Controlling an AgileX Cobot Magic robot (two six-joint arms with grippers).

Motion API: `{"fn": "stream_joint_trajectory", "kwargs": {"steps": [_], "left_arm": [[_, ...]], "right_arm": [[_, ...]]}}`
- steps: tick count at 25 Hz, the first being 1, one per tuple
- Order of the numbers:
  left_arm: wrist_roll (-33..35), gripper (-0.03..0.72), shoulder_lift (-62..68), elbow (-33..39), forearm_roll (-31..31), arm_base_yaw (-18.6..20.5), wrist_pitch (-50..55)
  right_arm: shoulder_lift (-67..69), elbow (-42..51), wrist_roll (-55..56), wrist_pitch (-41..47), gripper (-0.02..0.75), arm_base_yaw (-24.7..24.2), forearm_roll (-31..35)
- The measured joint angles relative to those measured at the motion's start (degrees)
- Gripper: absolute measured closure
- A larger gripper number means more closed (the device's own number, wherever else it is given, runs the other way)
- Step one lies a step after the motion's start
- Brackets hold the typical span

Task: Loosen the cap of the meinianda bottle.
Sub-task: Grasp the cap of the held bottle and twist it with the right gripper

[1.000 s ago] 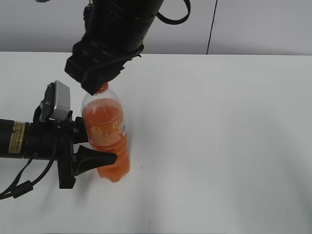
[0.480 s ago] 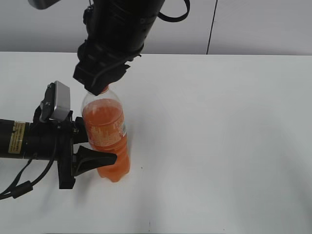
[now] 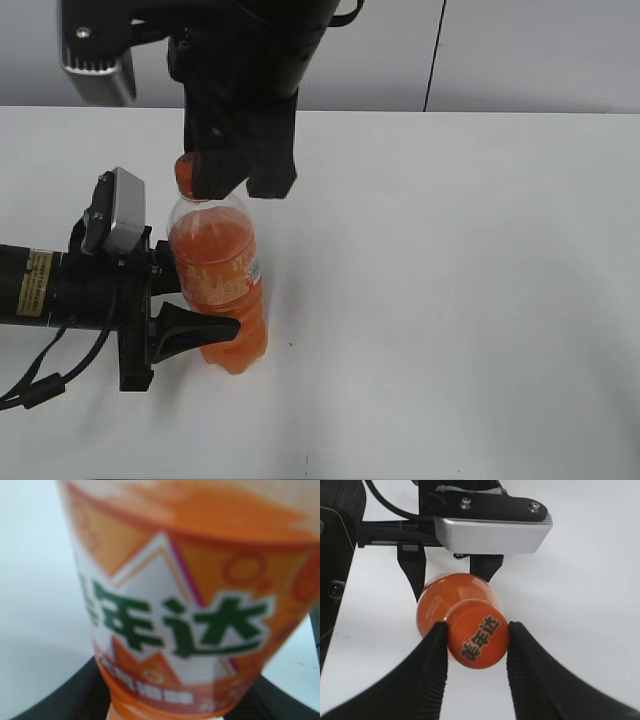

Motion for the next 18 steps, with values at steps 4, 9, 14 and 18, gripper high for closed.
{"fn": "stream_joint_trajectory", "kwargs": {"steps": [4,9,14,18], "left_arm": [[0.1,0.305,0.0,0.0,0.0,-0.1,0.0],[0.0,0.305,0.0,0.0,-0.1,-0.1,0.0],[-0.8,0.305,0.0,0.0,-0.5,-0.1,0.2],[-0.9,0.305,0.0,0.0,-0.5,-0.1,0.2]], "right_arm": [[0.0,0.0,-8.4,-0.4,0.466,0.0,0.0],[0.0,0.0,-11.8,-1.1,0.465,0.0,-0.1],[0.0,0.0,-12.1,-2.4,0.439,0.0,-0.3],[0.0,0.0,-11.3,-3.6,0.301,0.0,0.2]]}}
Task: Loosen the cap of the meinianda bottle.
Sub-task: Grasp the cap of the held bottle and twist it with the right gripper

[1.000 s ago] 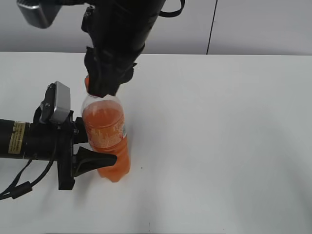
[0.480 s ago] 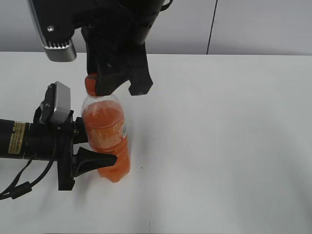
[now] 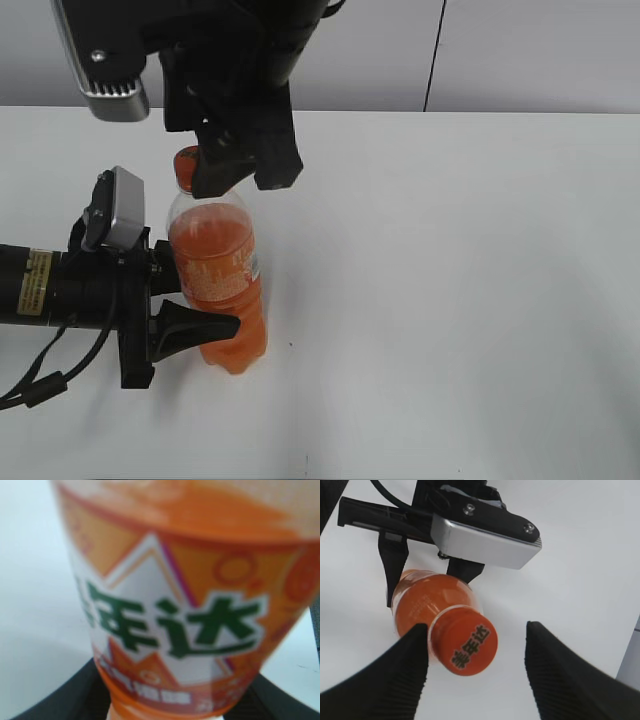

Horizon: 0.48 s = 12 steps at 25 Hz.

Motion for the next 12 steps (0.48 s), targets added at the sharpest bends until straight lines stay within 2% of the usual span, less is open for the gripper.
{"fn": "stream_joint_trajectory", "kwargs": {"steps": [4,12], "left_arm": [[0.0,0.305,0.0,0.0,0.0,0.0,0.0],[-0.1,0.305,0.0,0.0,0.0,0.0,-0.1]], "right_arm": [[0.0,0.0,0.8,0.8,0.22,0.0,1.2],[-2.9,0.0,10.7,4.9,0.206,0.0,2.2]]}}
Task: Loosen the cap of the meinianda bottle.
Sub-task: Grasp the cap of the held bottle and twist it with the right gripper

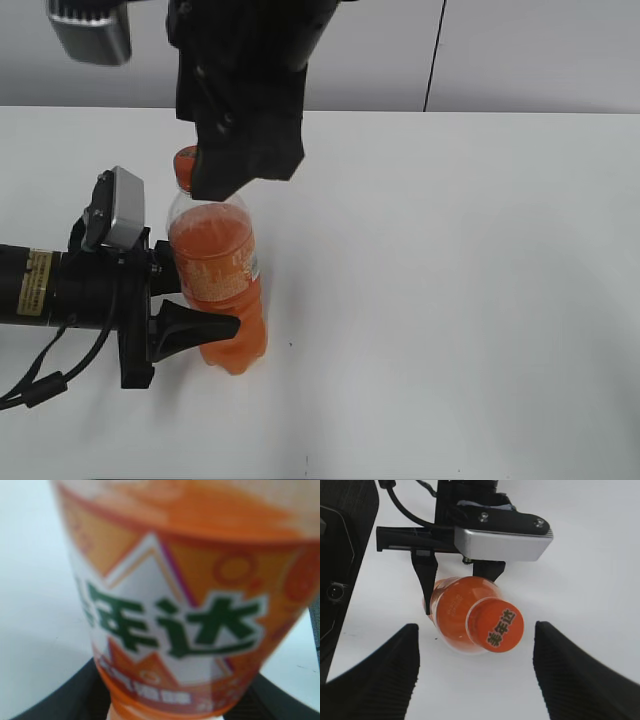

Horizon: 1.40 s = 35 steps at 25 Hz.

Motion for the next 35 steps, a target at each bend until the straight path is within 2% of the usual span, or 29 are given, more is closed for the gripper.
{"fn": "stream_joint_trajectory", "kwargs": {"steps": [4,10,15,20,27,35], "left_arm": [[0.0,0.305,0.0,0.0,0.1,0.0,0.0],[0.0,0.305,0.0,0.0,0.1,0.0,-0.1],[0.0,0.305,0.0,0.0,0.1,0.0,-0.1],[0.0,0.305,0.0,0.0,0.2,0.0,-0.1],[0.0,0.305,0.0,0.0,0.2,0.0,-0.1],[-0.1,0.305,0.0,0.0,0.2,0.0,-0.1]], "right_arm": [[-1.4,0.0,9.0,-3.2,0.205,0.0,0.4],[-1.5,0.0,44.2,-8.5,0.207,0.0,0.4],[-1.5,0.0,65.0,-7.8,0.26,0.0,-3.7],[-1.5,0.0,69.7,-4.6,0.275,0.0,-5.1],[1.2,0.0,70.3,-3.1,0.277,0.0,-2.1],[1.8,0.1,70.4,-2.8,0.283,0.0,-2.8]]}}
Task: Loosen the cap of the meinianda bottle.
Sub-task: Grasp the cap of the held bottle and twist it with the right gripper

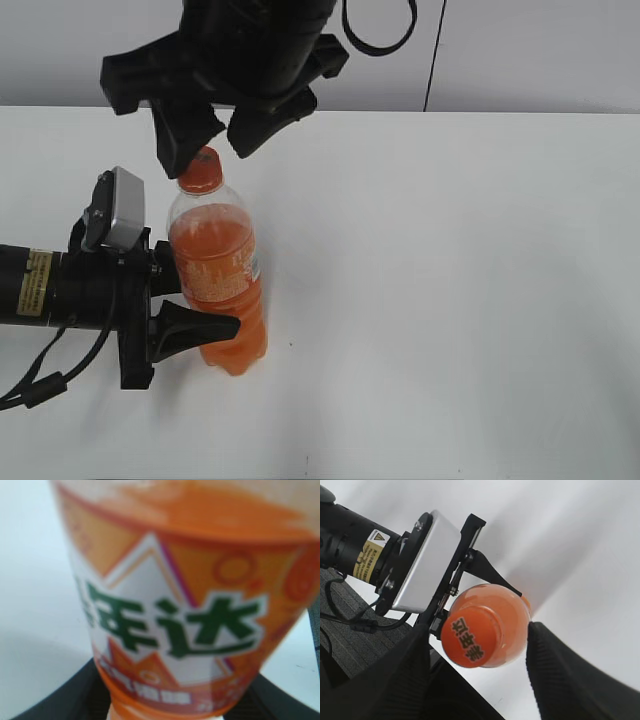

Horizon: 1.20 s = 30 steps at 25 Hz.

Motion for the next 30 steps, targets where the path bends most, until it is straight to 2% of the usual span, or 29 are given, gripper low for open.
{"fn": "stream_joint_trajectory", "kwargs": {"steps": [9,11,16,21,25,30], "left_arm": [[0.0,0.305,0.0,0.0,0.0,0.0,0.0],[0.0,0.305,0.0,0.0,0.0,0.0,0.0],[0.0,0.305,0.0,0.0,0.0,0.0,0.0],[0.0,0.305,0.0,0.0,0.0,0.0,0.0],[0.0,0.305,0.0,0.0,0.1,0.0,0.0],[0.3,0.305,0.0,0.0,0.3,0.0,0.0]], "right_arm": [[0.6,0.0,0.0,-0.1,0.297,0.0,0.2],[0.6,0.0,0.0,-0.1,0.328,0.0,0.2],[0.6,0.0,0.0,-0.1,0.472,0.0,0.7],[0.6,0.0,-0.4,-0.1,0.472,0.0,0.8],[0.6,0.0,-7.6,0.6,0.472,0.0,0.9],[0.6,-0.1,-25.1,1.7,0.472,0.0,1.1]]}}
